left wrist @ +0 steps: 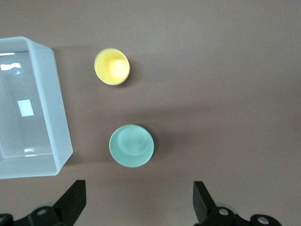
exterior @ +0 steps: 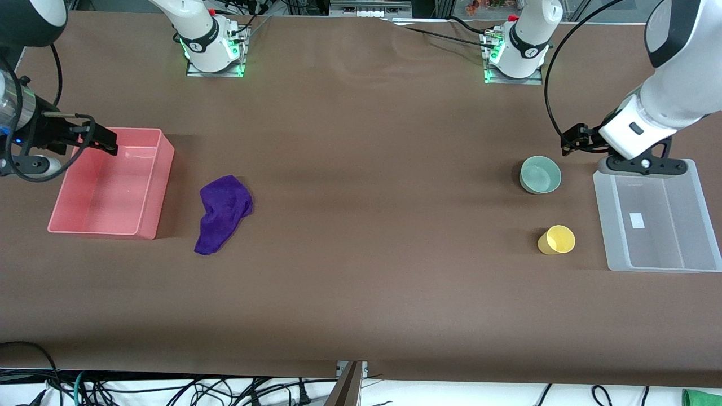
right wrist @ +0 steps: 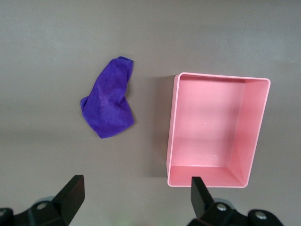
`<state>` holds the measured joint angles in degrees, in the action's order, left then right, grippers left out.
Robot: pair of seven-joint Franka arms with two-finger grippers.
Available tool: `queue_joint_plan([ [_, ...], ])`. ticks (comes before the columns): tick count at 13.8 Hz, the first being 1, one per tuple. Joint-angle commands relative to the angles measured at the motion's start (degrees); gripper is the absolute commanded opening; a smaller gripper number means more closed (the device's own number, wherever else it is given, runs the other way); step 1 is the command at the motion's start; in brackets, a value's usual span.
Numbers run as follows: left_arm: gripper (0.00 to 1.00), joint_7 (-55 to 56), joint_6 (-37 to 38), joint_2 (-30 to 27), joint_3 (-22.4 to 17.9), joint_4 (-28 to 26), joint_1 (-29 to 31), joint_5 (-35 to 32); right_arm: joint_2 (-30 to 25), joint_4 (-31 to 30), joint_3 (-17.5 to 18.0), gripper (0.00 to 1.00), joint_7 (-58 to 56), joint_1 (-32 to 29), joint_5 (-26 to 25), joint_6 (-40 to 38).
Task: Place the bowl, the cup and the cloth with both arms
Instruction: 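Grasp the purple cloth with the right gripper while the left gripper grasps the bowl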
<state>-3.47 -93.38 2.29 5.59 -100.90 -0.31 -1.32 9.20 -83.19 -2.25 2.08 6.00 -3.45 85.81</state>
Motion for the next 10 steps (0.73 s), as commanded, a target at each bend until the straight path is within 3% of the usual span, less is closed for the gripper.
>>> queue_joint_plan([
  [1,1.0,-16.4,2.0,3.2,-0.3,-0.2,3.0,0.3,1.3,-0.4,0.6,1.0,-0.1,0.1,-0.7,1.6],
  [4,1.0,-30.3,0.0,7.4,-0.3,-2.4,7.2,0.3,7.7,-0.5,0.7,1.0,-0.1,0.3,-0.1,2.6],
  [7,1.0,-37.9,-16.7,10.6,-0.3,-12.2,10.8,0.3,13.6,-2.9,0.9,1.0,-0.1,1.6,0.4,10.7],
  [10,1.0,-39.7,-33.0,12.4,-0.3,-22.7,11.0,0.1,14.0,-13.8,3.1,1.0,1.0,1.6,0.8,25.4],
])
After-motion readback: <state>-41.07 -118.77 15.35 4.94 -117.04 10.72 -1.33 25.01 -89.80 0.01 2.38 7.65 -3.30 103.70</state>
